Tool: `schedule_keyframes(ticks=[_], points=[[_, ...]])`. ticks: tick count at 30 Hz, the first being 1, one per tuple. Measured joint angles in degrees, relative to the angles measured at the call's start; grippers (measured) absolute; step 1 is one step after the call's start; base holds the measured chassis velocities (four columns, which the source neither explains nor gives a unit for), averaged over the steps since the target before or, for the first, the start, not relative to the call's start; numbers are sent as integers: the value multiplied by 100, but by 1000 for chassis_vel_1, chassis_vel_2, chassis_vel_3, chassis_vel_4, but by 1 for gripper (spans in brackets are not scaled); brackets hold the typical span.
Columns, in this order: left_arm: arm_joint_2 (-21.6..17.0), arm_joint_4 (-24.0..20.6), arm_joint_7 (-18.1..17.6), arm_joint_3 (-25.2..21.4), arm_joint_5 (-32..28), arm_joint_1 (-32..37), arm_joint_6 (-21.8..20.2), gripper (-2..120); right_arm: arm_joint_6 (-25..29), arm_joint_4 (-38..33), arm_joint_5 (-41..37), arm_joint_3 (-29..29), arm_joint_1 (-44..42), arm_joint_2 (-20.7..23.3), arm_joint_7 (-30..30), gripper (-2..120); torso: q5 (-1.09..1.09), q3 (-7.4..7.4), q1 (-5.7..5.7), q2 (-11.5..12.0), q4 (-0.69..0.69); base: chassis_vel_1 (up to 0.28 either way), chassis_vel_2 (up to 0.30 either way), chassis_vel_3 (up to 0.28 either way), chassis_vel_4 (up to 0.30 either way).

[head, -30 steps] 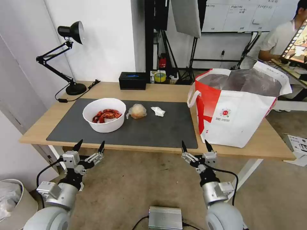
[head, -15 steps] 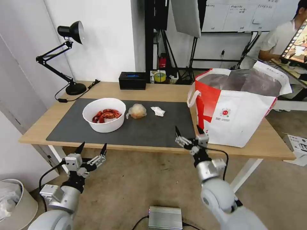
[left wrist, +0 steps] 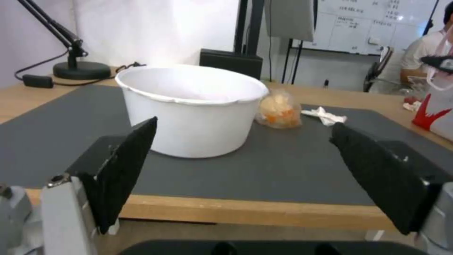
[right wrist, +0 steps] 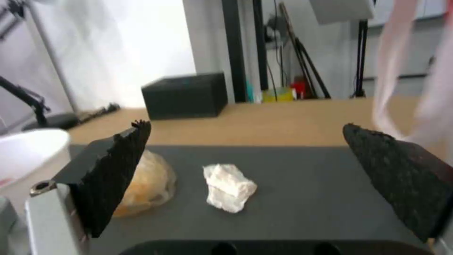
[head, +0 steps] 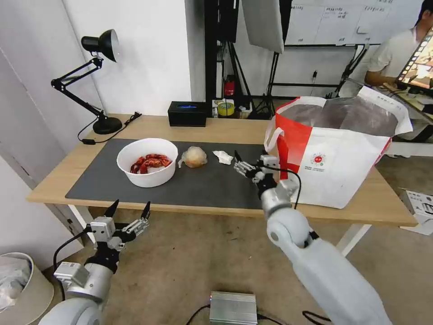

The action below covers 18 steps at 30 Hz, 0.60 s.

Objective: Pick up the trash from the table and place it into the takeout bag.

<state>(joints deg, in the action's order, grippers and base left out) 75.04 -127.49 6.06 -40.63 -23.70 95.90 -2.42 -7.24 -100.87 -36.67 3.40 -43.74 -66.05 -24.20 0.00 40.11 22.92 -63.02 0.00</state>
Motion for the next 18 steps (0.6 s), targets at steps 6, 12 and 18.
schedule_keyframes(ticks=[6, 12, 18], points=[[0, 51, 3, 32, 0, -9, 1, 100, -463, 665, -376, 445, 911, -155, -249, 100, -1, 0, 0, 0, 1, 0, 0, 0, 0], [9, 113, 4, 69, 8, -31, 1, 100, -721, 1308, -736, 806, 1673, -308, -389, 100, 0, 0, 0, 1, 1, 0, 0, 0, 0], [24, 145, 5, 83, 10, -41, 1, 100, -938, 2049, -1016, 1018, 2193, -625, -458, 100, -1, 0, 0, 0, 0, 0, 0, 0, 0]])
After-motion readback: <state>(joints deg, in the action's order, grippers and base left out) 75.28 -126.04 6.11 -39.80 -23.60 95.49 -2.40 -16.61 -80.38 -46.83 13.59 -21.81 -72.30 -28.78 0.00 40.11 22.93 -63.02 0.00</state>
